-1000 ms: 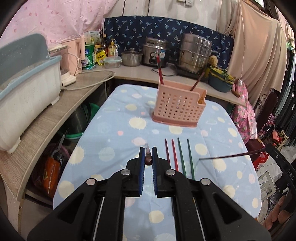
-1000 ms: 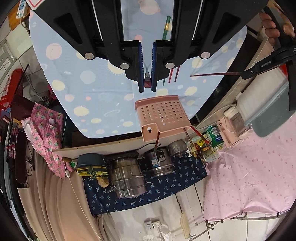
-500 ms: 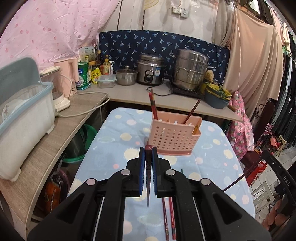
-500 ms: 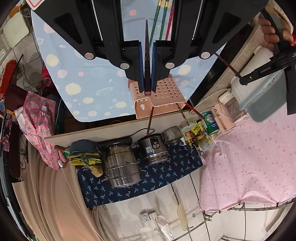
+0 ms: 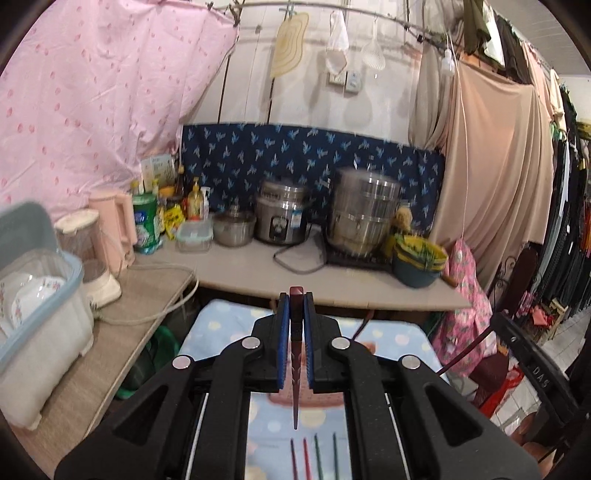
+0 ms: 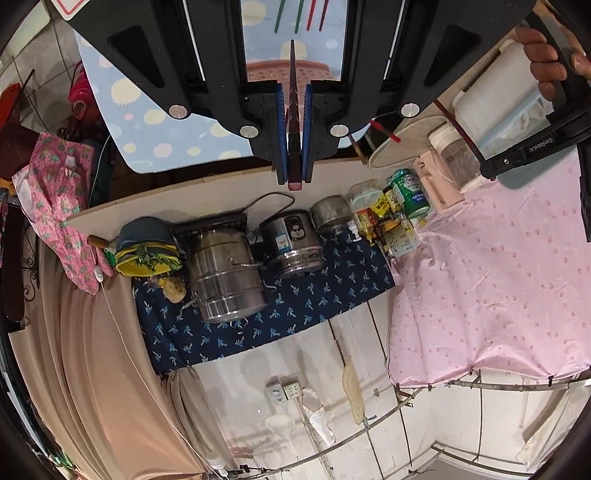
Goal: Organize utensils
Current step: 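Lower both chopsticks into the pink holder and open both grippers, then withdraw both grippers from the holder back over the chopstick row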
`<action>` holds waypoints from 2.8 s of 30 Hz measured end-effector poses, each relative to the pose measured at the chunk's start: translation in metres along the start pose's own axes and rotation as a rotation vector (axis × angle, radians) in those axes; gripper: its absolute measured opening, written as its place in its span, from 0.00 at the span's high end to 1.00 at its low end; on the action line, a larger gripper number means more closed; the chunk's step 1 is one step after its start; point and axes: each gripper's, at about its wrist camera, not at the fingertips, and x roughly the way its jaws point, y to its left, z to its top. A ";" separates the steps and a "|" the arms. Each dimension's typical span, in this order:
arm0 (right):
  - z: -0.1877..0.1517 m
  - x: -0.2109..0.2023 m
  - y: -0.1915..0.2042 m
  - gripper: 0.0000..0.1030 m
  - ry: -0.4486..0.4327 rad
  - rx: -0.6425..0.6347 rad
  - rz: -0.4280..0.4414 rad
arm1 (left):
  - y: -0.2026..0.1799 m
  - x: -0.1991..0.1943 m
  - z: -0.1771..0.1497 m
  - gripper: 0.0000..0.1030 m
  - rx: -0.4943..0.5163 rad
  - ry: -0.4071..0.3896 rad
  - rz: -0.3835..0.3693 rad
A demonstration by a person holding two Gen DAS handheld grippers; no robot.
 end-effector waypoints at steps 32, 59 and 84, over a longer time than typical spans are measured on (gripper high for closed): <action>-0.020 0.159 0.000 0.87 0.140 -0.031 -0.016 | -0.017 0.157 -0.038 0.92 0.007 0.089 0.019; -0.076 0.052 0.008 0.58 0.182 -0.086 -0.067 | 0.004 0.074 -0.108 0.55 0.094 0.198 0.183; -0.213 -0.026 0.020 0.58 0.371 -0.125 -0.118 | 0.028 0.013 -0.246 0.55 0.081 0.373 0.227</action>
